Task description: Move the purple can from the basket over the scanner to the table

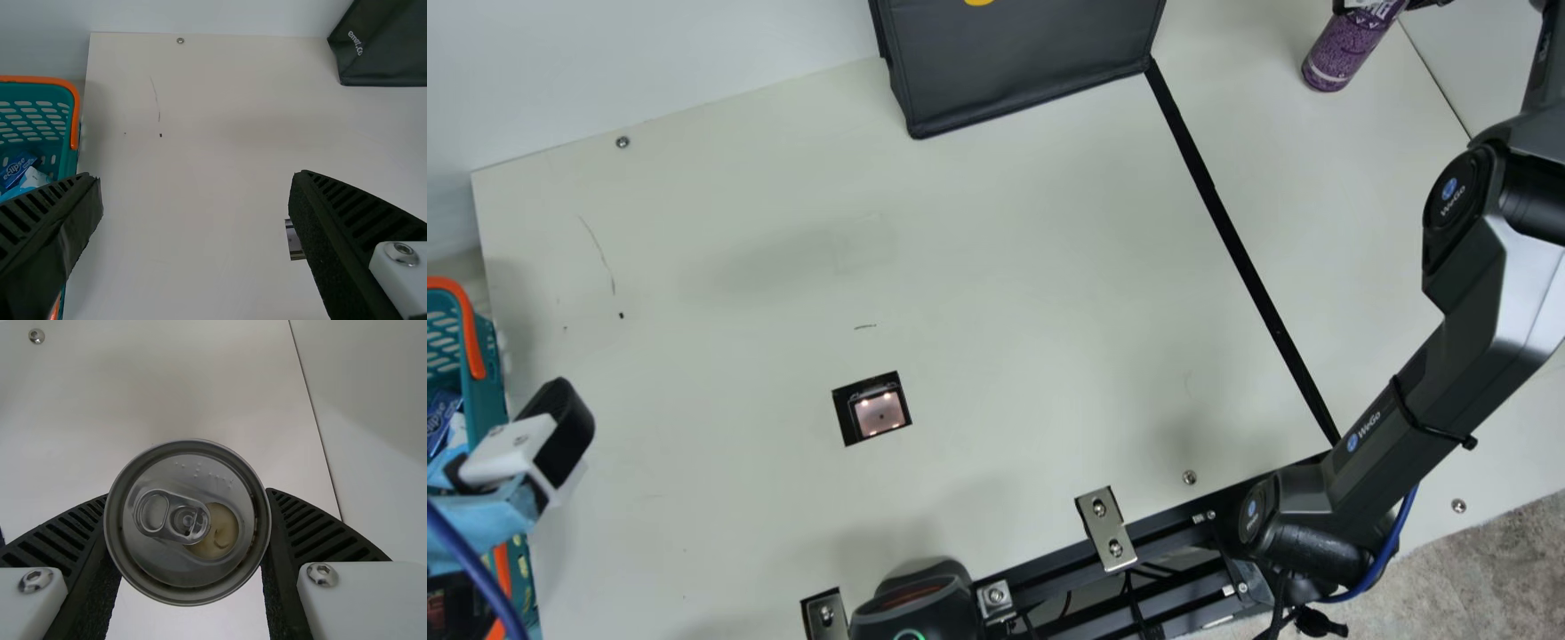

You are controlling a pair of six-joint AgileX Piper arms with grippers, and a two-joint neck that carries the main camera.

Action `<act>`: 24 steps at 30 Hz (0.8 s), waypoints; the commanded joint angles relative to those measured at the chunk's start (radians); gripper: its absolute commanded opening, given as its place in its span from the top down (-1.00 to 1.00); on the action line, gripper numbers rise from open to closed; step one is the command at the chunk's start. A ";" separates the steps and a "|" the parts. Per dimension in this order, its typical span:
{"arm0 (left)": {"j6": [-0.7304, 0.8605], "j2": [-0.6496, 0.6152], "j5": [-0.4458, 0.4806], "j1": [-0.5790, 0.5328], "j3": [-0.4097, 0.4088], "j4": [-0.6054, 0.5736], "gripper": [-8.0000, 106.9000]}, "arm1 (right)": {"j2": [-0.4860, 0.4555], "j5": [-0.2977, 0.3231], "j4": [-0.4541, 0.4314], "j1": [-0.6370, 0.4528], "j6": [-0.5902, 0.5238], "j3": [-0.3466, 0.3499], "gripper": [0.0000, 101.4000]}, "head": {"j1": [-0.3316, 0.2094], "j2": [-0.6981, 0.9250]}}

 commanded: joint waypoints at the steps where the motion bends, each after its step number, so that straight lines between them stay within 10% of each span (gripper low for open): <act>1: 0.000 0.000 0.000 0.000 0.000 0.000 -0.71 | -0.003 -0.001 -0.006 0.001 -0.002 0.006 0.41 | -0.029 -0.002; 24: 0.000 0.000 0.000 0.000 0.000 0.000 -0.71 | -0.110 -0.134 -0.101 0.030 -0.012 0.152 -0.87 | -0.029 -0.002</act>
